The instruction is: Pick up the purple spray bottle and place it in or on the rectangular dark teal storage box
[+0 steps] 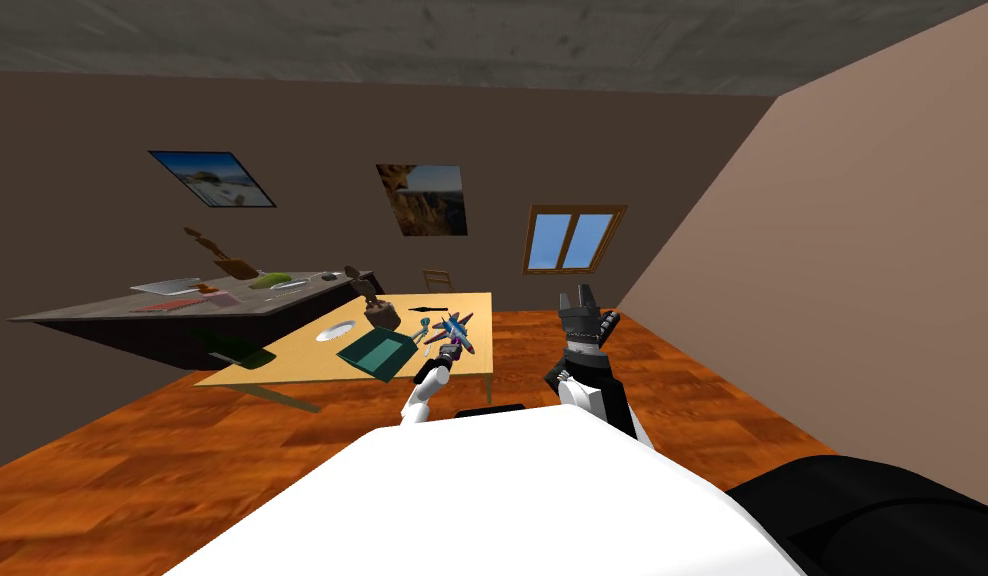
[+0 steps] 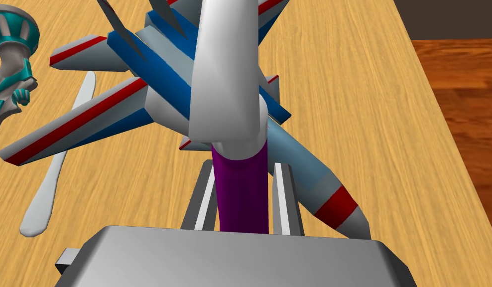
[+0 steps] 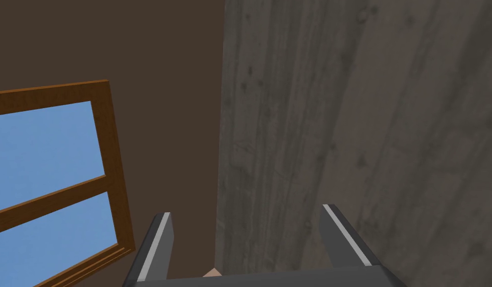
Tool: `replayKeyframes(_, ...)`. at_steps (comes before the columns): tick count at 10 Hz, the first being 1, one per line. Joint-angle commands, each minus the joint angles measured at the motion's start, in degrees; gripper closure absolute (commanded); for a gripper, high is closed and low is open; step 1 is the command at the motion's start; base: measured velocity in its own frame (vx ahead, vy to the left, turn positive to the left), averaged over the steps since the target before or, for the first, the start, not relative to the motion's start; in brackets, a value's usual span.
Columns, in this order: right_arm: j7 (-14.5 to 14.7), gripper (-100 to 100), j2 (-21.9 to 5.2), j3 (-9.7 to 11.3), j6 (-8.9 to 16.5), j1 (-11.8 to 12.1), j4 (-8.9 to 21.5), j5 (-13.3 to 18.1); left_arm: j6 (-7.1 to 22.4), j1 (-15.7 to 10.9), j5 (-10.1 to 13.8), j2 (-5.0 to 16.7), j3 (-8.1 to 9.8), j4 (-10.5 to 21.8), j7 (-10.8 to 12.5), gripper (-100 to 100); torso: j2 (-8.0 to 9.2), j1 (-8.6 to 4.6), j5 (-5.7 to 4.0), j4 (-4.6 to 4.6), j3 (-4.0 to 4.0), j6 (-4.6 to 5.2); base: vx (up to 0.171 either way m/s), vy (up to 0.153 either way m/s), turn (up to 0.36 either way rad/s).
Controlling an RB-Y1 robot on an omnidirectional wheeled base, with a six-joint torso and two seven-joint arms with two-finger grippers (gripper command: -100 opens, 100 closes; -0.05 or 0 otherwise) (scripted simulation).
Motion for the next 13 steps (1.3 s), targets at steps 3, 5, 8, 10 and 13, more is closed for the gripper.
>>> replayKeyframes(3, 0.0, 0, 0.0, 0.0, 0.0, 0.0, 0.0, 0.0, 0.0, 0.0, -0.01, 0.01, 0.0, 0.01, -0.02, 0, -0.01, 0.01, 0.01, 0.0, 0.0, 0.0, 0.0, 0.0, 0.0)
replayKeyframes(5, 0.0, 0, 0.0, 0.0, 0.0, 0.01, 0.0, 0.0, 1.1, 1.87, -0.32, -0.07, -1.14, -2.58, -0.14, 100, -0.03, 0.02, -0.01, 0.0, -0.01, -0.08, 0.024, -0.003, 0.154)
replayKeyframes(8, 0.0, 0, 0.0, 0.0, 0.0, 0.01, 0.0, 0.0, 2.41, 5.06, -0.5, -0.02, -3.98, -6.55, -0.24, 100, -0.1, -0.02, -0.01, 0.0, -0.05, -0.06, 0.038, -0.009, 0.141)
replayKeyframes(10, 0.0, 0, 0.0, 0.0, 0.0, 0.01, 0.0, 0.0, 3.07, 6.65, -0.59, 0.0, -5.4, -8.53, -0.29, 100, -0.09, -0.04, -0.01, 0.01, -0.04, -0.02, 0.03, -0.009, 0.107)
replayKeyframes(13, 0.0, 0, 0.0, 0.0, 0.0, 0.0, 0.0, 0.0, 3.32, 6.89, -0.88, -0.32, -5.54, -8.89, -0.39, 0, -0.03, -0.01, 0.01, 0.03, 0.0, 0.01, 0.012, -0.004, 0.046)
